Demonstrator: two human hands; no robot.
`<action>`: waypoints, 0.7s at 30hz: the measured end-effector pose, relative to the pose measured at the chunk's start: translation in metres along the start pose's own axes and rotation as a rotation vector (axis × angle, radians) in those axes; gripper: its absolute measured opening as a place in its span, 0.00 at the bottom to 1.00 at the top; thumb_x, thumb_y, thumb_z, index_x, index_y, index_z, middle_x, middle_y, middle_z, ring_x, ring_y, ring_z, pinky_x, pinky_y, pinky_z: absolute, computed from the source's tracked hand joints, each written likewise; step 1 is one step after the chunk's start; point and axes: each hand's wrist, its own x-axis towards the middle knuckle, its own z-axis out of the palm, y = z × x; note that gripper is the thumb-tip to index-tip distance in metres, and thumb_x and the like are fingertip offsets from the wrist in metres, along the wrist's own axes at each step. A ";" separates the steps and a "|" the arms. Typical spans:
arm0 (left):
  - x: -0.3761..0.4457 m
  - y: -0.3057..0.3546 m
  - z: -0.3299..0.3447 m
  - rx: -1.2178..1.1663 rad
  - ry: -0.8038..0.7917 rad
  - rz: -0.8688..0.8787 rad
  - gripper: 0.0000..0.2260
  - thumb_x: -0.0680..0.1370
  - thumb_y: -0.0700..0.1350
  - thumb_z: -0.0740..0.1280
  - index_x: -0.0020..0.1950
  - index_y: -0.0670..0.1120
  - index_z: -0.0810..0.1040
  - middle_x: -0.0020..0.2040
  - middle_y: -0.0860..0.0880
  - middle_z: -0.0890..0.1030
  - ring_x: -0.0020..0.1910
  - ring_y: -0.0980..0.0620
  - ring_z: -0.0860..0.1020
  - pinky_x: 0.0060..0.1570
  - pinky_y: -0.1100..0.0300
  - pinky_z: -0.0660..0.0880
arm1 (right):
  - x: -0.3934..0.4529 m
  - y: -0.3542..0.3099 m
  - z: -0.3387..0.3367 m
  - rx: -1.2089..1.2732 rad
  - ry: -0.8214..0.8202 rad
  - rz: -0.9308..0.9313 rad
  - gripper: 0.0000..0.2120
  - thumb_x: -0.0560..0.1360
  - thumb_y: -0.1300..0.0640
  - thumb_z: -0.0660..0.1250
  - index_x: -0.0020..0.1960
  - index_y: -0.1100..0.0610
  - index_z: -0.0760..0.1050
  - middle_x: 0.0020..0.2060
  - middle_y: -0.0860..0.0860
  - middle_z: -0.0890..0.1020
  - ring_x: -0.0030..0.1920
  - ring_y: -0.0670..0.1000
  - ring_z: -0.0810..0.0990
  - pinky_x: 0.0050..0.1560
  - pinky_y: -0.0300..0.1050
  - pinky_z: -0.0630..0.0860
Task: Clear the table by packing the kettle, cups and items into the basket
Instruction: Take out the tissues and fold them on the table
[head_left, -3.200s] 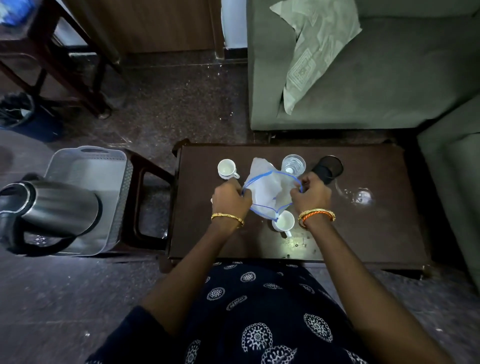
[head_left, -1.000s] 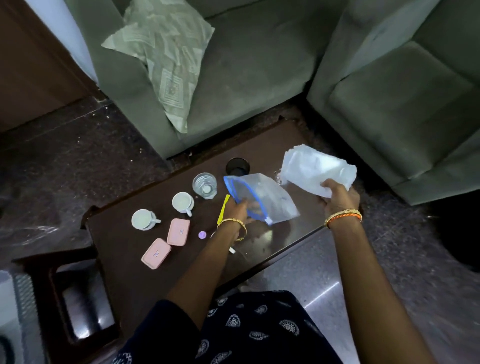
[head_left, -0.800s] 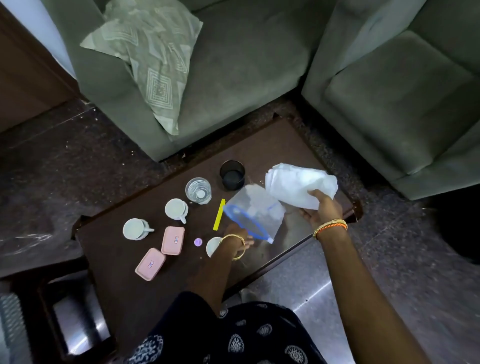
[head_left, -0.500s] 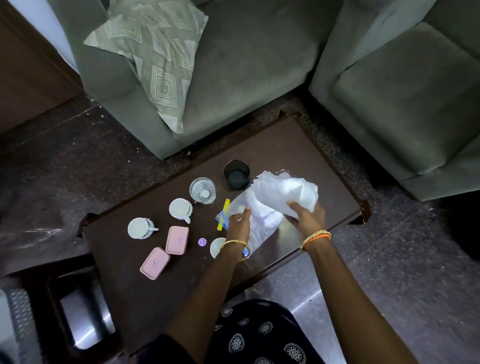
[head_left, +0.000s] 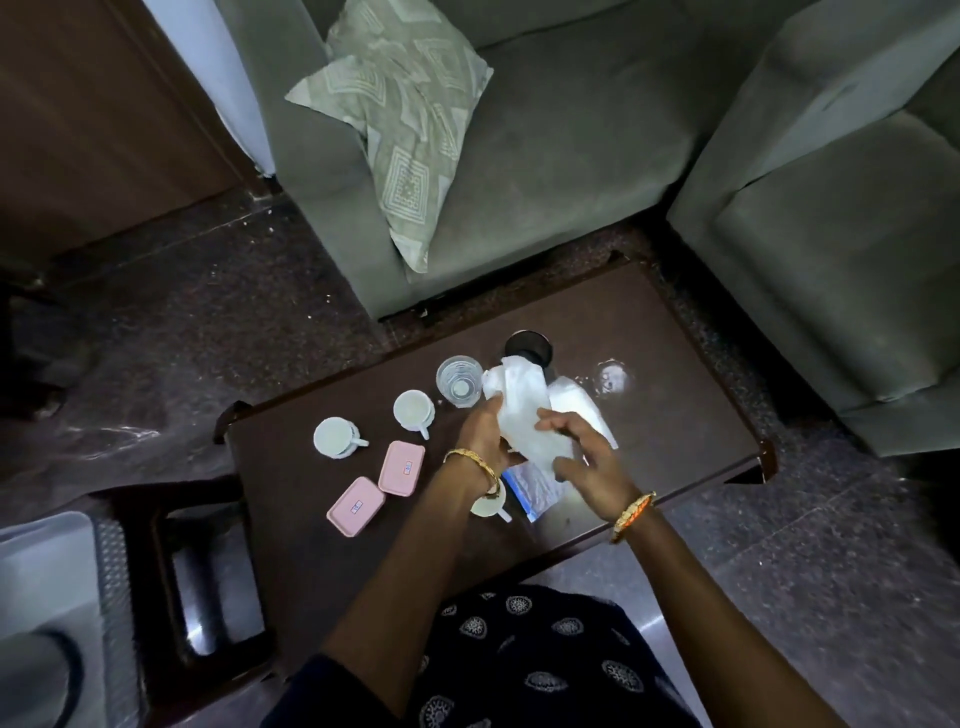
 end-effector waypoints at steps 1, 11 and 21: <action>-0.004 0.000 -0.004 0.042 0.005 0.022 0.17 0.81 0.50 0.55 0.65 0.42 0.71 0.58 0.39 0.77 0.56 0.44 0.73 0.57 0.51 0.70 | 0.000 -0.005 0.002 0.071 0.003 0.049 0.19 0.66 0.64 0.64 0.57 0.65 0.73 0.61 0.56 0.75 0.62 0.54 0.72 0.54 0.42 0.76; -0.051 0.006 -0.025 0.017 -0.301 0.036 0.21 0.83 0.51 0.49 0.70 0.40 0.67 0.56 0.40 0.76 0.52 0.45 0.75 0.56 0.52 0.71 | 0.018 -0.037 0.033 0.118 0.170 0.229 0.18 0.68 0.52 0.75 0.55 0.53 0.74 0.52 0.51 0.78 0.50 0.53 0.80 0.45 0.49 0.82; -0.058 0.018 -0.014 0.200 -0.132 0.022 0.20 0.82 0.49 0.54 0.70 0.39 0.68 0.63 0.37 0.75 0.57 0.43 0.74 0.57 0.50 0.72 | 0.028 -0.023 0.013 0.122 0.256 0.231 0.05 0.72 0.65 0.69 0.41 0.56 0.76 0.35 0.47 0.79 0.37 0.46 0.76 0.38 0.40 0.75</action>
